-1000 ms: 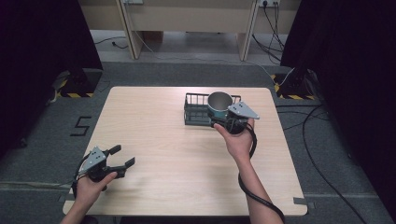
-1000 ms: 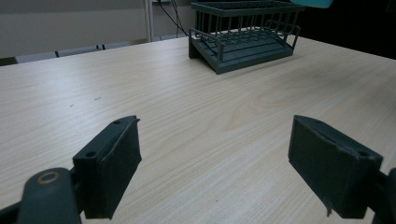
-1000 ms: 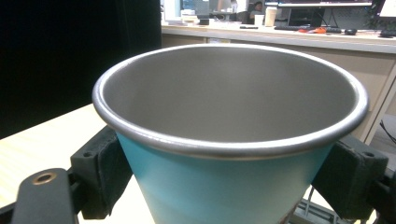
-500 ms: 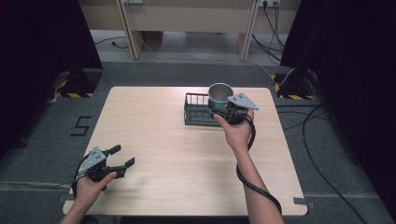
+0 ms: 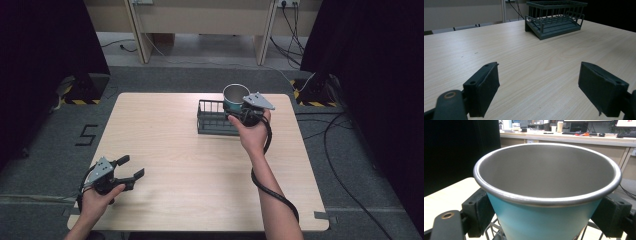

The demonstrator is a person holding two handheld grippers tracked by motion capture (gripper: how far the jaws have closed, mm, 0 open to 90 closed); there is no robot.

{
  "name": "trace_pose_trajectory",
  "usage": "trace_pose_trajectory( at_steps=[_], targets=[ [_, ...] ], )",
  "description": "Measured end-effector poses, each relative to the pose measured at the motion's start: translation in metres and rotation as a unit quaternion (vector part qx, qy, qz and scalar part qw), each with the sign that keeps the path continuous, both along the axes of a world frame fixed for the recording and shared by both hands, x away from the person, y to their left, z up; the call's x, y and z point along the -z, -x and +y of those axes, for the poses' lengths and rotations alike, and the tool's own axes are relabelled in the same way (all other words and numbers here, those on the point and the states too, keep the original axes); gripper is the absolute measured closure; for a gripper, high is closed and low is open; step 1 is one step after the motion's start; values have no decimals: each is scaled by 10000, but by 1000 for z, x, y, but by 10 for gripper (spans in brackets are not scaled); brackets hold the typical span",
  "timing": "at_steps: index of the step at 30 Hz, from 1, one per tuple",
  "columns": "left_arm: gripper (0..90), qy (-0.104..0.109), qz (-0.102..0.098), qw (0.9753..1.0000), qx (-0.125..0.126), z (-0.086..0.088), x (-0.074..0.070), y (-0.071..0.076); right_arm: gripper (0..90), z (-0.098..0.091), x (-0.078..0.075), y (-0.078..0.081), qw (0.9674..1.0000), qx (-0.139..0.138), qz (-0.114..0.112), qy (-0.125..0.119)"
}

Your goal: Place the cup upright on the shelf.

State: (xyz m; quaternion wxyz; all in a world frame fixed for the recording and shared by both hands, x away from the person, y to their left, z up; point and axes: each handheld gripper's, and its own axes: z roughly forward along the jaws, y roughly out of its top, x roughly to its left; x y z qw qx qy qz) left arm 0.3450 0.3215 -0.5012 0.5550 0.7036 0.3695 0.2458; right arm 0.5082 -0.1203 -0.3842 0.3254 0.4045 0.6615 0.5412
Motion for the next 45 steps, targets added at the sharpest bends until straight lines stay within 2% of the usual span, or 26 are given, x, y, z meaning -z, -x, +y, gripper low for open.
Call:
trace_pose_trajectory(
  at_steps=[29, 45],
  targets=[
    [162, 39, 3, 10000, 0, 0, 0, -1, 162, -2, -2, -40, 9991, 322, 237, -150],
    [161, 45, -11, 10000, 4, 1, 0, -1, 162, 7, 17, -59, 9976, 399, 556, -92]
  ],
)
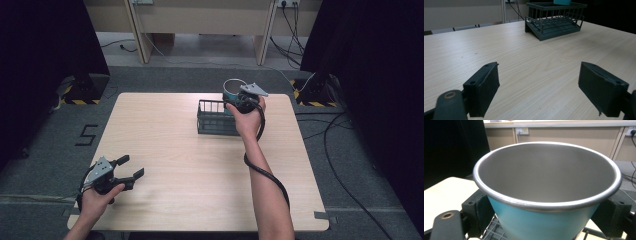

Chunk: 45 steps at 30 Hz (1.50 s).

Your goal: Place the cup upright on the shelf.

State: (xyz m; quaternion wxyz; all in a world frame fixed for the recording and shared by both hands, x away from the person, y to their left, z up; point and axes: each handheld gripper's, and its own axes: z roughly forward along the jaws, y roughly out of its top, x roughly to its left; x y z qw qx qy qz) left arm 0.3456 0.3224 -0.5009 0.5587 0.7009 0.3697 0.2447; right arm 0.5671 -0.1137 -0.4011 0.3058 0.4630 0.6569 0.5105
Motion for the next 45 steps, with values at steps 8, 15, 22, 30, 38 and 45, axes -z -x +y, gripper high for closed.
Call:
trace_pose_trajectory(
  at_steps=[8, 15, 22, 30, 38, 45],
  targets=[
    [161, 1, -1, 10000, 10, 0, 0, 0, 162, 8, 13, -4, 9997, -10, 239, 111],
    [162, 6, 3, 10000, 17, 0, 0, 0, 161, 11, 20, -5, 9992, -12, 361, 162],
    [162, 8, 2, 10000, 23, 0, 0, 0, 162, 12, 24, -7, 9989, 10, 420, 196],
    [161, 13, -1, 10000, 23, 0, 0, 0, 161, 12, 29, -7, 9985, 40, 486, 236],
    [162, 18, 0, 10000, 29, 0, 0, 0, 161, 10, 32, -9, 9982, 75, 527, 263],
    [162, 23, -7, 10000, 28, 1, 0, 0, 161, 10, 38, -8, 9981, 90, 543, 269]
  ],
)
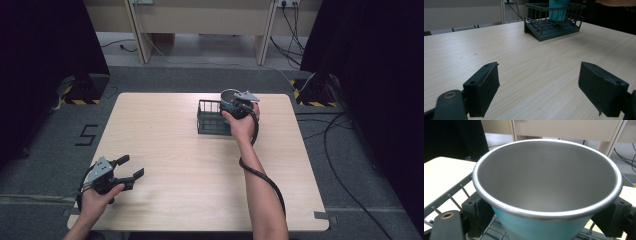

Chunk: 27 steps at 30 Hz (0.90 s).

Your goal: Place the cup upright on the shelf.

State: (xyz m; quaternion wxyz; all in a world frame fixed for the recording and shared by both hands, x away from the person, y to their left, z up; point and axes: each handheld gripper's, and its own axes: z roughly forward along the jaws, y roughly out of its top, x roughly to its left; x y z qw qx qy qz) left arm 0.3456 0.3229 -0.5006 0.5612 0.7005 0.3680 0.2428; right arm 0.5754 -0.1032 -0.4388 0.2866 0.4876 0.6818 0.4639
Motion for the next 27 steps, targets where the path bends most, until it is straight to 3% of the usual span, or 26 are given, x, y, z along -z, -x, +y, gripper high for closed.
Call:
trace_pose_trajectory(
  at_steps=[14, 27],
  targets=[
    [162, -1, 6, 10000, 12, 0, 0, 0, 152, 3, 5, 4, 9999, -7, 107, 56],
    [163, -23, -5, 10000, 21, -1, 0, 0, 153, 0, 4, 19, 10000, -44, 16, 41]
  ],
)
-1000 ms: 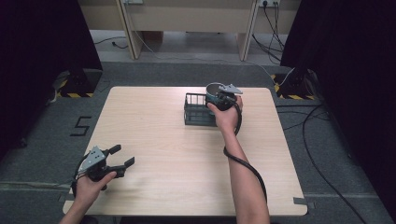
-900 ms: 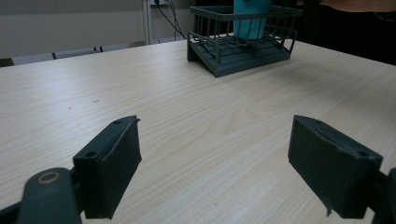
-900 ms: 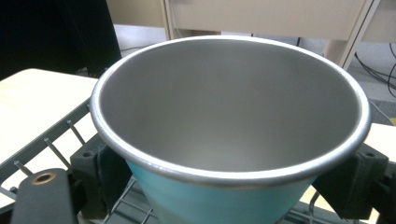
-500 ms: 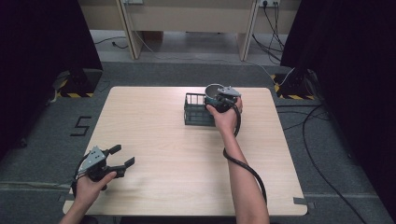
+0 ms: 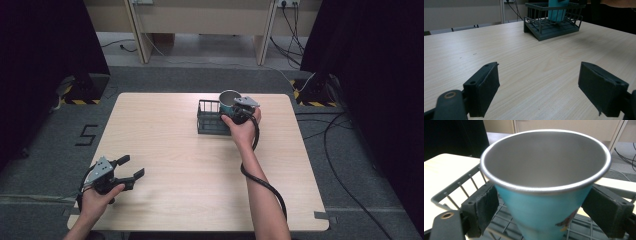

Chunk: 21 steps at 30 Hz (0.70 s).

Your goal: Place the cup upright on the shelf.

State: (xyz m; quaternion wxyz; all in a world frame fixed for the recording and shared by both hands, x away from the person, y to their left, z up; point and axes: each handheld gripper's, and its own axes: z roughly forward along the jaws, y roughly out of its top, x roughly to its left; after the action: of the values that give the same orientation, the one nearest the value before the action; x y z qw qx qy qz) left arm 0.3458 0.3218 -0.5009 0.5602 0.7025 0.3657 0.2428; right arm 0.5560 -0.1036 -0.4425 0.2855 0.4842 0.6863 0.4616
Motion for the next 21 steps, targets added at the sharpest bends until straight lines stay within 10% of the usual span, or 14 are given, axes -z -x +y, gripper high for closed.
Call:
trace_pose_trajectory(
  at_steps=[21],
  targets=[
    [163, -29, 7, 10000, 3, -1, 0, 0, 153, -11, -3, 29, 9999, -140, 23, -6]
  ],
)
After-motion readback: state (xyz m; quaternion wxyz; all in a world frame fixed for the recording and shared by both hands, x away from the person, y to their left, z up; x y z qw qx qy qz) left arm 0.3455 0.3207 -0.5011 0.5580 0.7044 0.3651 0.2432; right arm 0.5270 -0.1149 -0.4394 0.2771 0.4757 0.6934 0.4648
